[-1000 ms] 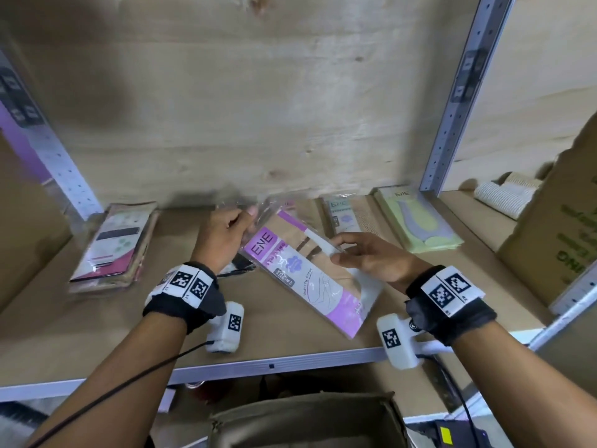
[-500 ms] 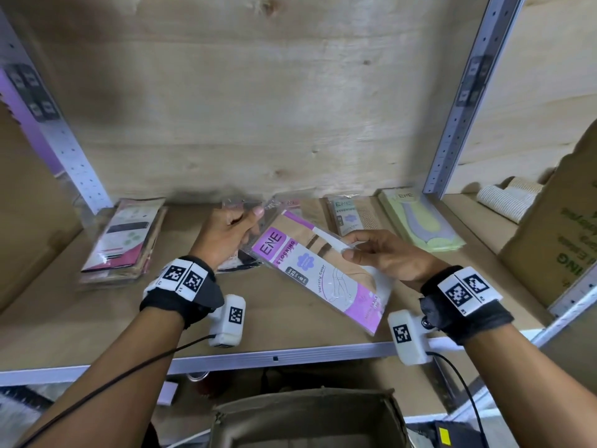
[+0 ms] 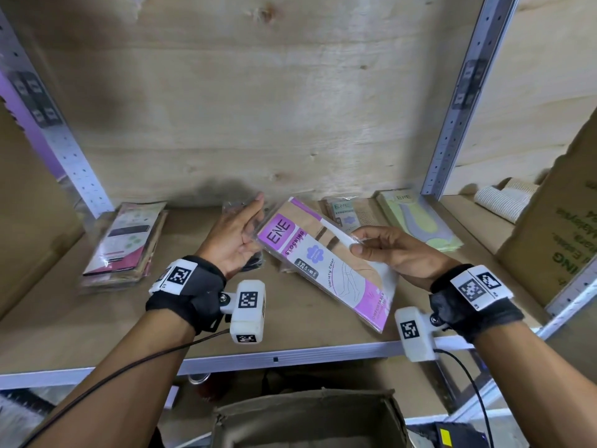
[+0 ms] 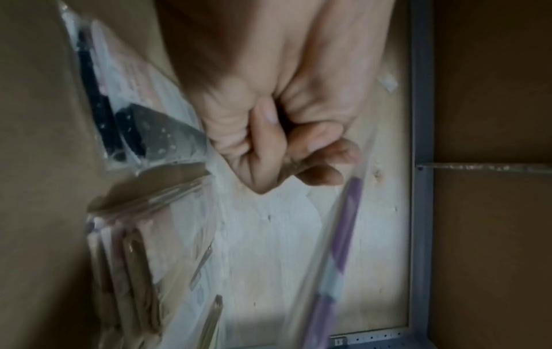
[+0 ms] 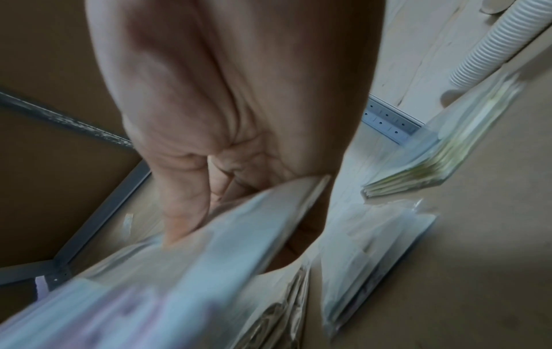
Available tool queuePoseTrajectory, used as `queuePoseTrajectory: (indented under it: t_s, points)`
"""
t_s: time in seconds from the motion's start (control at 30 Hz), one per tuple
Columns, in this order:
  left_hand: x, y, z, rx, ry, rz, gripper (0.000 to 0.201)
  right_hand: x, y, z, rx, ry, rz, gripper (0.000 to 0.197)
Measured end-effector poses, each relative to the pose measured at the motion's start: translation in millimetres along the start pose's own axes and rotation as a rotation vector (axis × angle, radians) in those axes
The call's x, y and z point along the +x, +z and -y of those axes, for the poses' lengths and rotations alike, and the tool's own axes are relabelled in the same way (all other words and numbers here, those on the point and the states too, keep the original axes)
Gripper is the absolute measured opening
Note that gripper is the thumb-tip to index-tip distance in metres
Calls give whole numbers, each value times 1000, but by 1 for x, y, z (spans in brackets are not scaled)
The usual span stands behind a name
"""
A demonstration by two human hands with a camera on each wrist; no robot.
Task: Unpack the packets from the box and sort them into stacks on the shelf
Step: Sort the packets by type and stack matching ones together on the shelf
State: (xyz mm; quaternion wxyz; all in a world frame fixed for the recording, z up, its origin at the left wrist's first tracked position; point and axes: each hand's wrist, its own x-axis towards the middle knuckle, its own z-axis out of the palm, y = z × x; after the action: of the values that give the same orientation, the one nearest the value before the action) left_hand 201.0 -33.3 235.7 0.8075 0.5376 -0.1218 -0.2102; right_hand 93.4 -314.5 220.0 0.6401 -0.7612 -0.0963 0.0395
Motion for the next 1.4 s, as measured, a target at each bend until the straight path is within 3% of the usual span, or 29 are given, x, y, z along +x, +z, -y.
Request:
queuePoseTrajectory:
  t_s: [0.23,0.37,0.5,0.57,0.67,0.73,0.83,1.0,1.07,1.13,1.27,1.4]
  points:
    - [-4,-4,2,-46,-76,86,29,-6,-2,0,-3,27,-46,18]
    - [0,-12,13,130,-23,-57,39,-9,-3,0,-12,59,-77,21]
    - [5,-13,15,60,-76,-224,66,-8,0,5,221,87,-167,15]
    - [3,-7,17,77,-152,-150,82,-3,2,7,303,83,-270,16]
    - [-5,13,33,138,-267,64,91,4,13,8,318,83,-376,14]
    - [-8,29,42,168,-225,115,74,9,25,8,292,94,-406,10]
    - [-7,37,48,222,-86,42,41,13,35,5,179,137,-408,32]
    - [-4,20,36,247,9,-120,28,9,32,6,114,351,-219,64]
    - [-6,17,33,279,4,-96,19,8,33,7,138,393,-106,58]
    - [-8,16,34,303,-9,-55,15,8,35,7,195,403,-65,39]
    - [-10,17,34,340,-82,28,25,9,34,6,287,382,-129,13]
    - [-13,17,36,354,-250,210,37,8,31,0,318,361,-168,8]
